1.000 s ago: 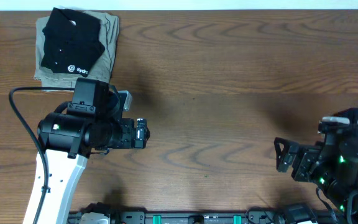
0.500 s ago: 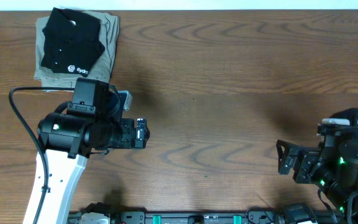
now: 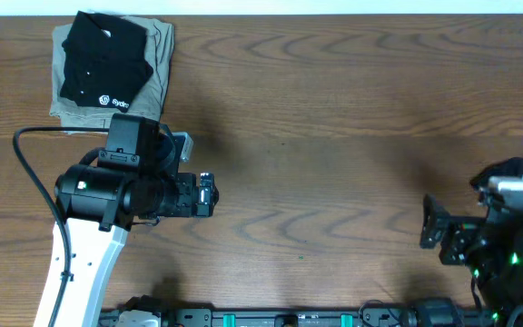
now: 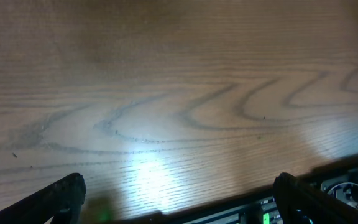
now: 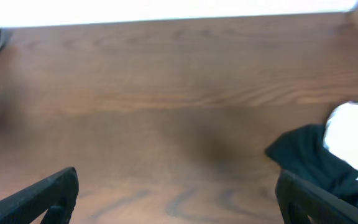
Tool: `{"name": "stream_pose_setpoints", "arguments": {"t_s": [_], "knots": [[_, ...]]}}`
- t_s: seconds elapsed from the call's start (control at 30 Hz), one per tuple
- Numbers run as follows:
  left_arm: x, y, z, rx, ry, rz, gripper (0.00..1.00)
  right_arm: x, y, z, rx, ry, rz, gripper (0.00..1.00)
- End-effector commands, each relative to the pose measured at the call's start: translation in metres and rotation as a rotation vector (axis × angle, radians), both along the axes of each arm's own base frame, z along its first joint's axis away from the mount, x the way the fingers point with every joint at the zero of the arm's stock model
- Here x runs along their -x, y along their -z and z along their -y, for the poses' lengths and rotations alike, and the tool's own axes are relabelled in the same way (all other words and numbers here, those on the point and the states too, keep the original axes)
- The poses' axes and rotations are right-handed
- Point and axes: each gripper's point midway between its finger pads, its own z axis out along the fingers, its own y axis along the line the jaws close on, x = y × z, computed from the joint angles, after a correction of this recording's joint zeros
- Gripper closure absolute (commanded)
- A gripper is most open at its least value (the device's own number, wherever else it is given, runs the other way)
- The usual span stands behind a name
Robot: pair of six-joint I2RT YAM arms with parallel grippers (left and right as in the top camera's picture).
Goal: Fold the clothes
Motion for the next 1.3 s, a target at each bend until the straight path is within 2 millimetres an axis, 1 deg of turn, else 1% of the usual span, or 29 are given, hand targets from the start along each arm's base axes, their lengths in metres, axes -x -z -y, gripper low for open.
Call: {"name": "stream_pose_setpoints", "arguments": {"t_s": [0.0, 0.07, 0.23, 0.43, 0.53, 0.67, 0.93, 1.07, 1.17, 1.27], "knots": [[0.001, 0.000, 0.003, 0.016, 0.000, -0.009, 0.02, -0.002, 0.022, 0.005, 0.032, 0.002, 0.027, 0.01], [0.001, 0.000, 0.003, 0.016, 0.000, -0.009, 0.02, -0.011, 0.031, 0.002, 0.038, -0.021, 0.085, 0.01], [0.001, 0.000, 0.003, 0.016, 0.000, -0.009, 0.02, -0.037, 0.048, -0.014, 0.045, -0.118, 0.248, 0.01], [0.001, 0.000, 0.003, 0.016, 0.000, -0.009, 0.02, -0.053, 0.073, -0.018, 0.045, -0.139, 0.387, 0.01], [0.001, 0.000, 0.003, 0.016, 0.000, -0.009, 0.02, -0.056, 0.083, -0.018, 0.047, -0.138, 0.440, 0.01], [0.001, 0.000, 0.003, 0.016, 0.000, -0.009, 0.02, -0.058, 0.088, -0.023, 0.045, -0.161, 0.511, 0.01], [0.001, 0.000, 0.003, 0.016, 0.000, -0.009, 0.02, -0.062, 0.089, -0.022, 0.054, -0.159, 0.606, 0.01], [0.001, 0.000, 0.003, 0.016, 0.000, -0.009, 0.02, -0.062, 0.088, -0.021, 0.056, -0.150, 0.609, 0.01], [0.001, 0.000, 0.003, 0.016, 0.000, -0.009, 0.02, -0.063, 0.097, -0.019, 0.056, -0.141, 0.570, 0.01], [0.001, 0.000, 0.003, 0.016, 0.000, -0.009, 0.02, -0.063, 0.117, -0.018, 0.050, -0.141, 0.489, 0.01]]}}
